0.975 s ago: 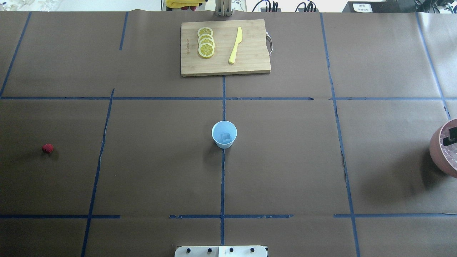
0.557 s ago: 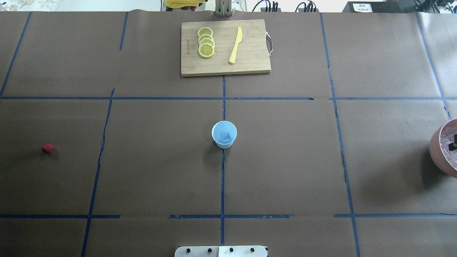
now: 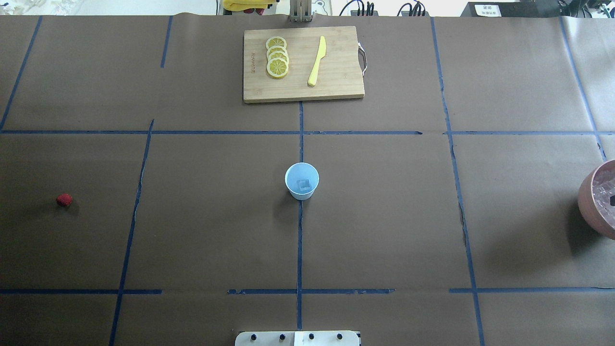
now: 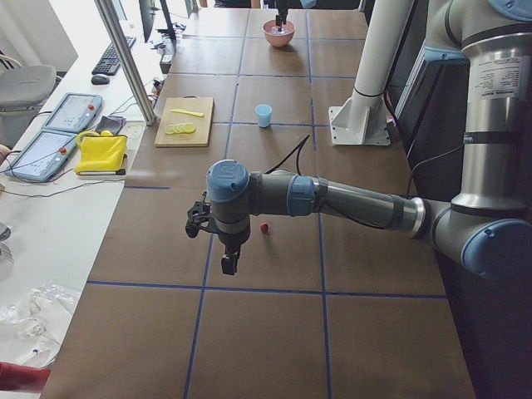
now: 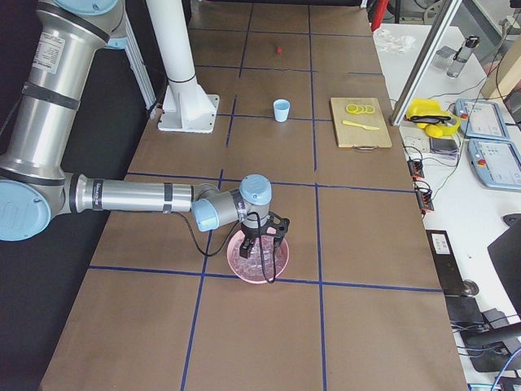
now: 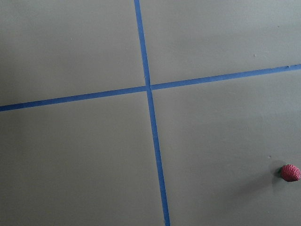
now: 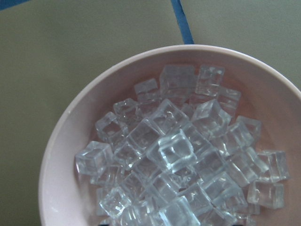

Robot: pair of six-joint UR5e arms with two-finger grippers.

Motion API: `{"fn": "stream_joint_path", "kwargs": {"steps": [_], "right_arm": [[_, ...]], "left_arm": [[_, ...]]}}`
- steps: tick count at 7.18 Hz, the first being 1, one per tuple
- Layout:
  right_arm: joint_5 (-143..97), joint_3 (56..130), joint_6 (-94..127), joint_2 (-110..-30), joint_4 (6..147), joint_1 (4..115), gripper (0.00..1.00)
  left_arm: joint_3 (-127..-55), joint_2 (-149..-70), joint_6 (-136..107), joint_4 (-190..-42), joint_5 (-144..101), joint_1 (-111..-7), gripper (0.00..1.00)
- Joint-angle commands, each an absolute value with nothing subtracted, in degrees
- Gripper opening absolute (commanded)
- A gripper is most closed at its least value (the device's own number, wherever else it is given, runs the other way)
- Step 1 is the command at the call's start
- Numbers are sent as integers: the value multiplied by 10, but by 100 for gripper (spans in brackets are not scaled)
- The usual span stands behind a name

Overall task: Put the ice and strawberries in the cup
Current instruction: 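Grasp more ice cubes from the pink bowl with the right gripper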

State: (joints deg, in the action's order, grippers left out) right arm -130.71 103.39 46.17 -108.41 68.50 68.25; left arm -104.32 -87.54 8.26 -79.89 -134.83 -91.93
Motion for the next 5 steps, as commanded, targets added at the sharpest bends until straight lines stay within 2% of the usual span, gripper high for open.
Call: {"fn": "stream_joint_path", "kwargs": {"steps": [1,5], "right_arm": [[-1307,1032,461,-1079,685,682,86],[-1305,1013,461,-1071,685,679,86]], "left_arm": [[-1043,-875,83,-798,-1348,-919,100],[-1043,-875,83,-799,-1348,-919,100]]}}
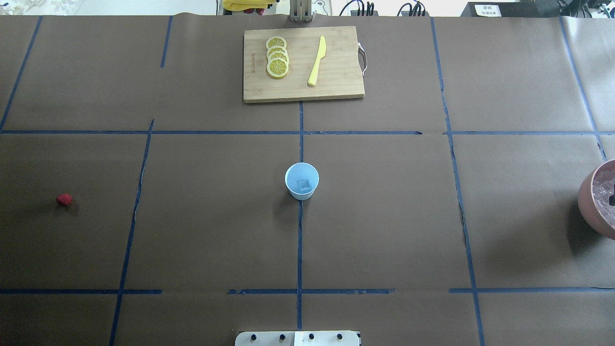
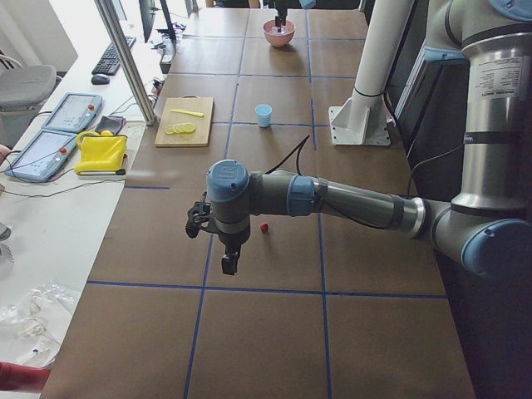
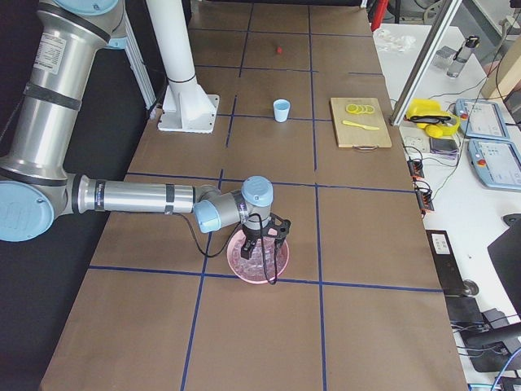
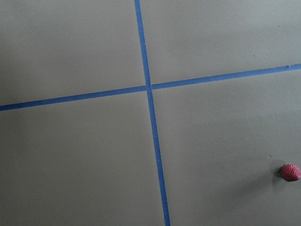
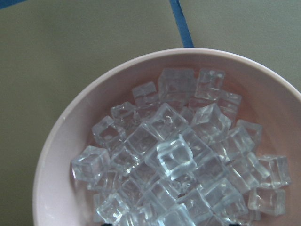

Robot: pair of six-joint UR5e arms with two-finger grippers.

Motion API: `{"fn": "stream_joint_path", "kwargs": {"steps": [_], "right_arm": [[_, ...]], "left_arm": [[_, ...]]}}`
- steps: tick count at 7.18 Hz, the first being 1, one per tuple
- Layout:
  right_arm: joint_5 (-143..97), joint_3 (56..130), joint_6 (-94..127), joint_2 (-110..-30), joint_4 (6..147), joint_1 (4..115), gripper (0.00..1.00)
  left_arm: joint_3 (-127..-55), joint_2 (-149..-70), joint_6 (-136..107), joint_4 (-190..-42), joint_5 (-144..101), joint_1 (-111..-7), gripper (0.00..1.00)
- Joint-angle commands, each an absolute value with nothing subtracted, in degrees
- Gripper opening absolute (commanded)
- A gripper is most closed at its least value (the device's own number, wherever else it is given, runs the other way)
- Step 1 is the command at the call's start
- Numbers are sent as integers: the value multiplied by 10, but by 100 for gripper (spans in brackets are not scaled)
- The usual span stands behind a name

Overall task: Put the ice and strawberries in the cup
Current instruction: 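Grasp more ice cubes from the pink bowl with the right gripper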

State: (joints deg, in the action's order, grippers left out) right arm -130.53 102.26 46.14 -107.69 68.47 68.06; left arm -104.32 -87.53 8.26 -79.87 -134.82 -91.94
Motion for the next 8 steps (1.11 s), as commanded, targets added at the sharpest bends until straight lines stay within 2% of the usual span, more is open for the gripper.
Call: {"fn": "stream_joint_path", "kwargs": {"steps": [1,2,4,5,6,7,8], "right_arm": [[-1305,1011,461,-1071,685,679,81],[-1305,1011,463,-1071,685,679,73],[-1307,1011,461,-1071,685,679,39],[-1307,1011,460,-1071,685,679,33],[-1308,1012,461,-1071,685,679,23],[-1308,1011,460,-1071,685,680,7],[-1310,1017,461,-1071,685,680,1]], "left_arm": [[-1043,-875,83,-799,-1348,-919,100],[-1043,-875,83,-798,-1348,-919,100],[-1044,-875,83,-799,-1348,-919,100],[-1047,-875,83,-798,-1348,-919,100],[-1049,-875,83,-798,-1348,-920,100],[-1053,-875,83,-797,-1349,-920,100],[-1053,-875,83,-797,-1348,-920,100]]}}
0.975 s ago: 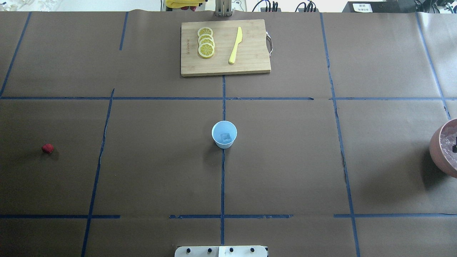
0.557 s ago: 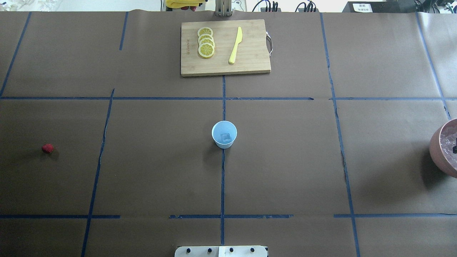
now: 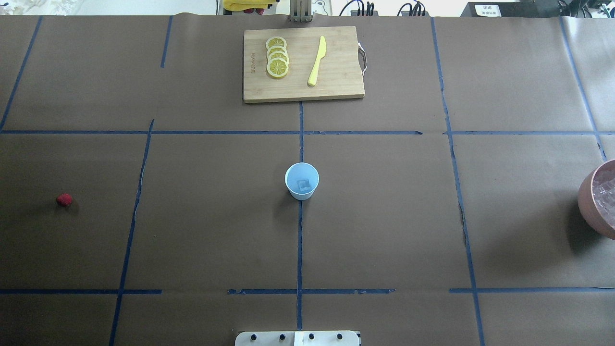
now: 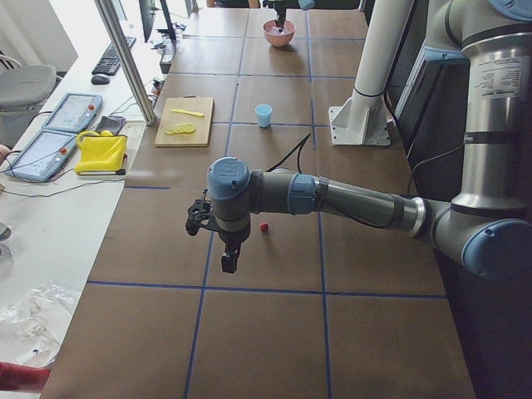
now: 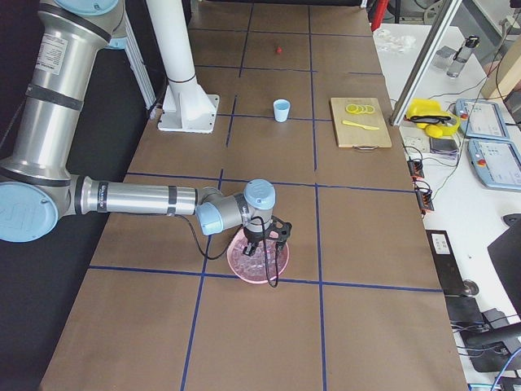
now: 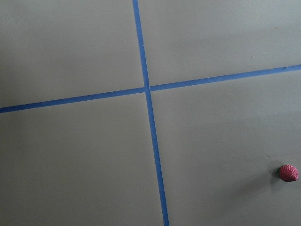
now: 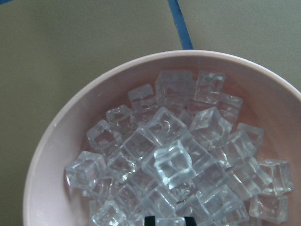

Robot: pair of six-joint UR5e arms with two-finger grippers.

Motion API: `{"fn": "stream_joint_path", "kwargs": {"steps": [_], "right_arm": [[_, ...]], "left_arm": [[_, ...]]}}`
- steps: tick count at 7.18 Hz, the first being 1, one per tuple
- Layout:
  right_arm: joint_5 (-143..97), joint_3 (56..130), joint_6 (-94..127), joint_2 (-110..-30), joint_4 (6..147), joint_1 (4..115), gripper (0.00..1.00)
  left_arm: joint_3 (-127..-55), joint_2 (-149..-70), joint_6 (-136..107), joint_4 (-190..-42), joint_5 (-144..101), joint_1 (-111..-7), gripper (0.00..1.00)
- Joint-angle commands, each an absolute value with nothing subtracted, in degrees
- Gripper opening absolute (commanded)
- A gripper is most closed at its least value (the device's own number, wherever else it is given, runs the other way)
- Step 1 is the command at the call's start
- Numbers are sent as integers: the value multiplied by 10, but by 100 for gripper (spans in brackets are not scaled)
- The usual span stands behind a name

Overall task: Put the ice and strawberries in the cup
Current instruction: 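Grasp more ice cubes from the pink bowl with the right gripper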

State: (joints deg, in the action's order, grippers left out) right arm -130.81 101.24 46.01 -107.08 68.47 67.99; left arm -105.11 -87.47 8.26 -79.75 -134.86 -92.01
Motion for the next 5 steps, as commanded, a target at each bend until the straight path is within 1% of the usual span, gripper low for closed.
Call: {"fn": "stream_joint_path", "kwargs": {"steps": [1,3,5], "right_arm": [[-1310,1038,461,-1072,685,682,0],[-1313,1131,483,-1065,689,685,0],[-1378,1140,619,-960,689,674,0]], "left_arm": [[-1053,-875,83,-797,-1348,-919,100],[-1056,-875,82,-796,-1349,-920,100],[-1056,-874,83,-796,-1349,-920,100]]}}
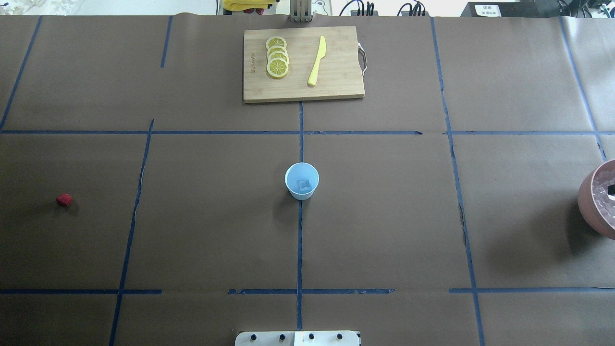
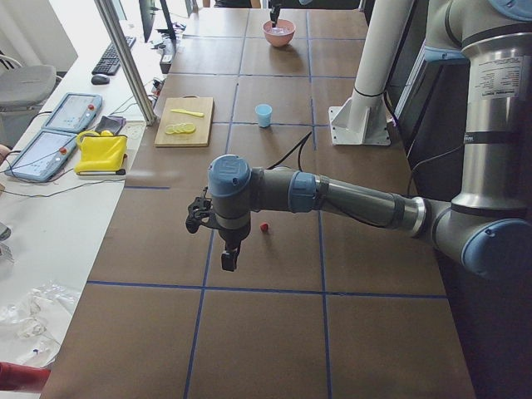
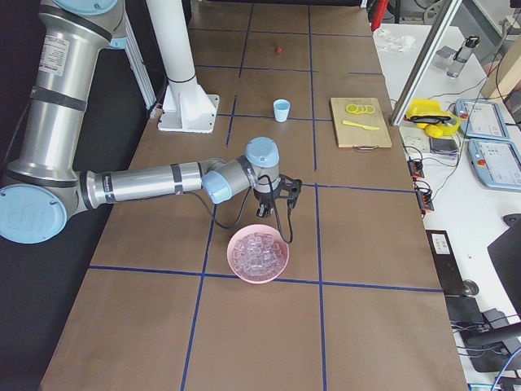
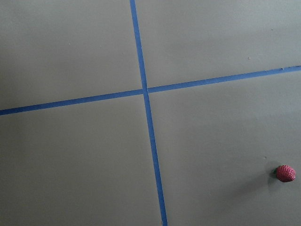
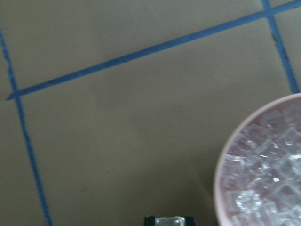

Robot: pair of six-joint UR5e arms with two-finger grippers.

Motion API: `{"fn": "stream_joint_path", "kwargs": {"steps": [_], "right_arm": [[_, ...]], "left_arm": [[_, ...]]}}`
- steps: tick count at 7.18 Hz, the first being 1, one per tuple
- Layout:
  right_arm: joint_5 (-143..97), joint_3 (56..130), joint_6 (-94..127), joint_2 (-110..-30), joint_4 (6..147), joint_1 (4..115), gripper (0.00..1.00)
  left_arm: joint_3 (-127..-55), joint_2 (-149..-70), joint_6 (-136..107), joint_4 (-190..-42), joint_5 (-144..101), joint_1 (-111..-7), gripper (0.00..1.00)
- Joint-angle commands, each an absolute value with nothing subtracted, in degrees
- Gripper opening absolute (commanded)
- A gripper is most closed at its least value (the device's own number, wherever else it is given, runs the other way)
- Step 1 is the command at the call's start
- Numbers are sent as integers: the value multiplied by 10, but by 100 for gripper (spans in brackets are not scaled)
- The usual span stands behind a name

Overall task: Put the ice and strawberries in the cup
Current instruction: 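Carry the ice with the right gripper over the light-blue cup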

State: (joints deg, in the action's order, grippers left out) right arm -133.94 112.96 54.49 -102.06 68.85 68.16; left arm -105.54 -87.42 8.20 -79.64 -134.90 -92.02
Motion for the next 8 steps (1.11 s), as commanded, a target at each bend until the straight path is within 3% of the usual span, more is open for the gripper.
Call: {"fn": "stream_joint_path", "kwargs": {"steps": [1,4,6,8], "right_arm": [[-1386,1143,693,-909,689,651,0],[-1319,1125,912,-724,694,481,0],[-1196,1044,1007,-595,694,375,1],[-1141,987,1033,-537,693,327,3]], "left_arm": [[-1056,-874,83,-796,-1349,-920,100],[-1052,-874,83,-797,-1349,-919,100],[-1047,-873,83,-797,-1349,-919,100],[-1046,-873,83,-798,-1349,-919,100]]}}
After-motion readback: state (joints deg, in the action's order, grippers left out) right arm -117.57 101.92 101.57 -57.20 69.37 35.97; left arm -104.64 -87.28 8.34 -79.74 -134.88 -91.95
